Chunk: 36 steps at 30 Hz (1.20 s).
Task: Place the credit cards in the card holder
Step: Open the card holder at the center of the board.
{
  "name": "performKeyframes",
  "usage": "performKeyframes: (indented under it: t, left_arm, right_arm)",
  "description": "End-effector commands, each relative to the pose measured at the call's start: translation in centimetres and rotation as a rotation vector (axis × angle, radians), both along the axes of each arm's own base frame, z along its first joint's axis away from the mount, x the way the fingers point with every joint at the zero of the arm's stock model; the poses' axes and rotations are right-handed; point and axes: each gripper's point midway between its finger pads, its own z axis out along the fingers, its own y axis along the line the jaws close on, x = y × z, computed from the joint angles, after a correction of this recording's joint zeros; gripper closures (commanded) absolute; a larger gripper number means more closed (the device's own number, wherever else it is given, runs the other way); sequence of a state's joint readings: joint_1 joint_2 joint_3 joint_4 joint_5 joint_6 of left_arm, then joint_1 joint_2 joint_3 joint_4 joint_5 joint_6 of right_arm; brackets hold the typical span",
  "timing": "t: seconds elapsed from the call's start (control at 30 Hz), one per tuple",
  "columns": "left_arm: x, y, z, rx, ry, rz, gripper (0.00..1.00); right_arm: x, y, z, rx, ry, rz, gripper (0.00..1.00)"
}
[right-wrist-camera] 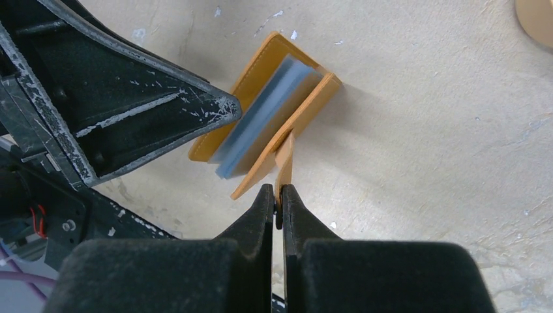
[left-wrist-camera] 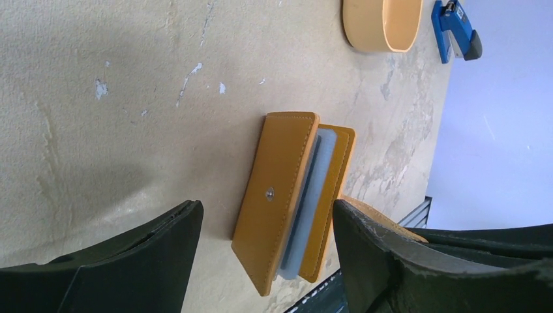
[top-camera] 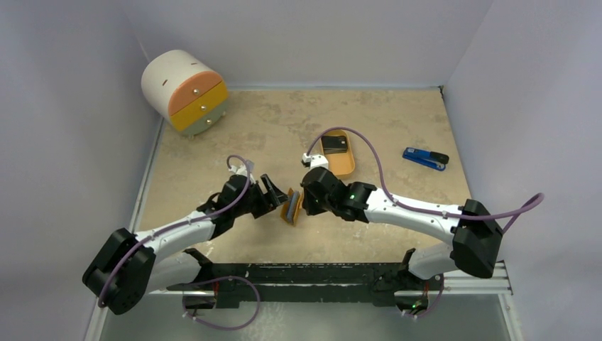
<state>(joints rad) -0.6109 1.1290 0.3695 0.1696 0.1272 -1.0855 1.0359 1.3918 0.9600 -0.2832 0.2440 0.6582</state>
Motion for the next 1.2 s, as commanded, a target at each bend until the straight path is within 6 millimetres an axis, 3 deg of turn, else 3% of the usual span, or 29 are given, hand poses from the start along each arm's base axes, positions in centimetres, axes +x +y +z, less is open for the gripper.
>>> performKeyframes:
  t: [0.0, 0.13, 0.33, 0.6, 0.67, 0.73, 0.93, 1.07, 1.17]
  left_arm:
    - [0.3, -0.3, 0.5, -0.013, -0.018, -0.01, 0.29]
    - [0.2, -0.2, -0.3, 0.01, -0.004, -0.014, 0.38]
    - [0.5, -0.3, -1.0, 0.046, 0.005, -0.034, 0.67]
    - [0.6, -0.8, -1.1, 0.033, -0.001, -0.05, 0.75]
    - [0.7, -1.3, -0.7, 0.008, -0.008, -0.063, 0.73]
    - [0.9, -1.3, -0.8, 0.019, -0.004, -0.06, 0.64]
    - [0.8, 1.0, -2.3, 0.131, 0.017, 0.004, 0.43]
    - [0.6, 1.5, -2.2, 0.134, 0.005, 0.018, 0.4]
    - [0.7, 0.7, -1.0, 0.092, -0.027, -0.005, 0.4]
  right_arm:
    - [0.1, 0.6, 1.2, 0.072, -0.022, -0.018, 1.0]
    - [0.0, 0.3, 0.9, 0.069, -0.015, -0.032, 1.0]
    - [-0.3, -0.3, 0.5, 0.061, -0.005, -0.044, 1.0]
    - [-1.4, -1.4, -1.0, 0.053, 0.034, -0.05, 1.0]
    - [-1.6, -1.5, -1.3, 0.056, 0.038, -0.052, 1.0]
    - [-1.7, -1.6, -1.4, 0.065, 0.042, -0.053, 1.0]
    - [-1.8, -2.0, -1.3, 0.068, 0.035, -0.065, 1.0]
    - [-1.8, -4.0, -2.5, -0.007, 0.049, -0.135, 1.0]
    - [-2.2, -6.3, -4.3, -0.091, 0.078, -0.205, 1.0]
